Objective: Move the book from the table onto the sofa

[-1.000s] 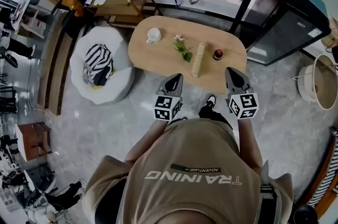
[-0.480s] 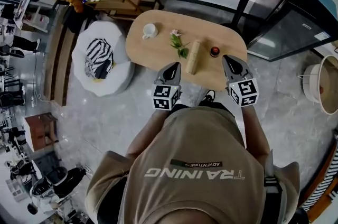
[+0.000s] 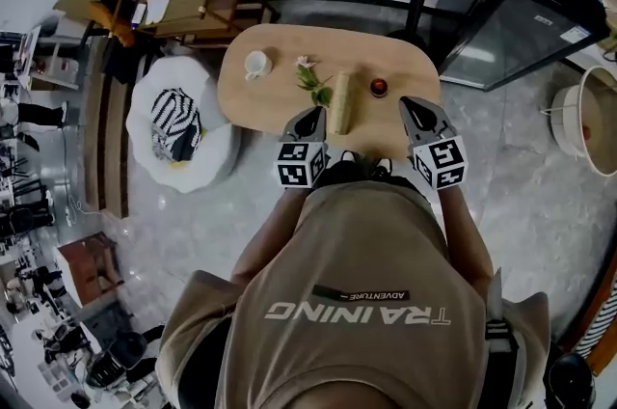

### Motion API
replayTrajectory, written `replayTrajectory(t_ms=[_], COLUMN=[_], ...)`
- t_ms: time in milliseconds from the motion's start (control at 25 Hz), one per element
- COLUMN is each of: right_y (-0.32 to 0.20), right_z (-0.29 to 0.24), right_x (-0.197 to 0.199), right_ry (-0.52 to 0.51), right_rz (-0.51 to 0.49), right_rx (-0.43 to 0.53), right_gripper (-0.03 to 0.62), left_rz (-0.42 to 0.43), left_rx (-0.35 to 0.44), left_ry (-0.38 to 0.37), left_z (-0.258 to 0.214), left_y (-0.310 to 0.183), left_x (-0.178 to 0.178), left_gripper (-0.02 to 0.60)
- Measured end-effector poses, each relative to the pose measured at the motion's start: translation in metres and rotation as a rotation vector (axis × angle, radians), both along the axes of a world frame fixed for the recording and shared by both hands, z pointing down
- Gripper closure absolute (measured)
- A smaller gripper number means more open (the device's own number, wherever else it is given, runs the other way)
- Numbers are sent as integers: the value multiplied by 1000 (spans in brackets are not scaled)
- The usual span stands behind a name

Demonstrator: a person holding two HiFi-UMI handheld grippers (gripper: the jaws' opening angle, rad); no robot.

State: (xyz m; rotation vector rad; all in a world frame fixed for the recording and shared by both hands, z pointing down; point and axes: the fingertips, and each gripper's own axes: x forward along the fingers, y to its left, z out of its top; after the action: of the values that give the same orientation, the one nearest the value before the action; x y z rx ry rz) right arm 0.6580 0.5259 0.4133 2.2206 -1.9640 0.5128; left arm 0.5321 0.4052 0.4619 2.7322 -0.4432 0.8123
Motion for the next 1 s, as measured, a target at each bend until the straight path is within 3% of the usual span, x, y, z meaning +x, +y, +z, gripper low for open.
replayTrajectory(t_ms=[320,520,560,640,680,1000], right_y=[29,27,25,21,17,3], right_z=[-3,-1,-2,-1,0,0], right_x=[-1,-7,-9,-14,-17,-32], right_ry=[4,-22,-26,-31,-29,10], right_rz=[101,149,157,154,143,128], right_rx=[-48,-38,-29,-32,-44,-81], right_gripper=[591,591,591,591,591,591], left_rz=[89,128,122,94,77,94], left_rx=[-12,-43,-65,-129,-154,-172], left_ry=[-4,-53,-76,-130,-155,-266], left_z=[7,30,41,65,76,128], left_y=[4,5,6,7,5,5], left_x=[23,17,13,7,5,4], left_gripper=[581,572,552,385,357,325])
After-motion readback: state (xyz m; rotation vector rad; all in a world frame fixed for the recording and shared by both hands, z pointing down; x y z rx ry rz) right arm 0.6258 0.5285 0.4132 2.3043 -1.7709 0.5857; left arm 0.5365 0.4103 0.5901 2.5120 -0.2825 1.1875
